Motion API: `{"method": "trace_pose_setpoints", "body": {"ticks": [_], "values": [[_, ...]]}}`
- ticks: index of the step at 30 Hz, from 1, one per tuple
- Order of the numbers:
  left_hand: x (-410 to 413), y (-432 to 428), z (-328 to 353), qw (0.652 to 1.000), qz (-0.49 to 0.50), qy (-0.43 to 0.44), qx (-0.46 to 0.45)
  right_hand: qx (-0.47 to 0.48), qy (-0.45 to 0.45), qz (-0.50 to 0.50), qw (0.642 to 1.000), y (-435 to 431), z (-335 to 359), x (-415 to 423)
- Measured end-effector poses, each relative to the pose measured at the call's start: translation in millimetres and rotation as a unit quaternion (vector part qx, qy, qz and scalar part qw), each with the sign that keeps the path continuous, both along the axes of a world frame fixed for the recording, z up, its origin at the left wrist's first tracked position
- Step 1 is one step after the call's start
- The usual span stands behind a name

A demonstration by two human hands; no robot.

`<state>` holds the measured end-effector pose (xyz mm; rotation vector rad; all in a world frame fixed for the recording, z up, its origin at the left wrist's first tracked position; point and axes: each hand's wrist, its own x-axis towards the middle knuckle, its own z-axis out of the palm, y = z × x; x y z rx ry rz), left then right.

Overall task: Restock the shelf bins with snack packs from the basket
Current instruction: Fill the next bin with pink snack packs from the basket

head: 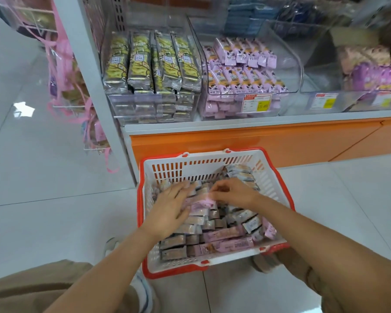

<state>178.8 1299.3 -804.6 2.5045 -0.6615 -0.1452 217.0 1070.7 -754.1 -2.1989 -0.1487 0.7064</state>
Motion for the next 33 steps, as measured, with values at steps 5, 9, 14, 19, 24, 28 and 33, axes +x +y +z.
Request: {"method": "trace_pose_setpoints", "body": {"ticks": [5, 9, 14, 19, 24, 28, 33], "values": [[7.3, -34.1, 40.1, 0.990, 0.027, 0.009, -0.137, 0.114, -0.072, -0.096, 0.986, -8.4, 46.6, 0.9], [15.9, -48.8, 64.5, 0.961, 0.090, 0.081, -0.248, 0.175, -0.121, -0.137, 0.967, -17.4, 68.7, -7.6], [27.0, -60.8, 87.9, 0.888, 0.140, 0.164, -0.405, 0.111, -0.168, -0.109, 0.973, -23.6, 64.4, -23.8], [37.6, -71.0, 103.3, 0.847, 0.139, 0.204, -0.471, 0.133, -0.257, -0.138, 0.947, -17.4, 73.1, -27.3], [56.1, -63.3, 132.3, 0.942, 0.123, -0.013, -0.312, 0.136, -0.325, -0.143, 0.925, -22.7, 103.6, -3.6], [81.7, -43.4, 149.6, 0.935, 0.149, -0.296, -0.129, 0.119, -0.371, -0.191, 0.901, -22.4, 137.6, 37.7], [117.8, -24.4, 149.0, 0.929, 0.163, -0.329, 0.038, 0.027, -0.418, -0.224, 0.880, -12.2, 159.9, 108.0]]}}
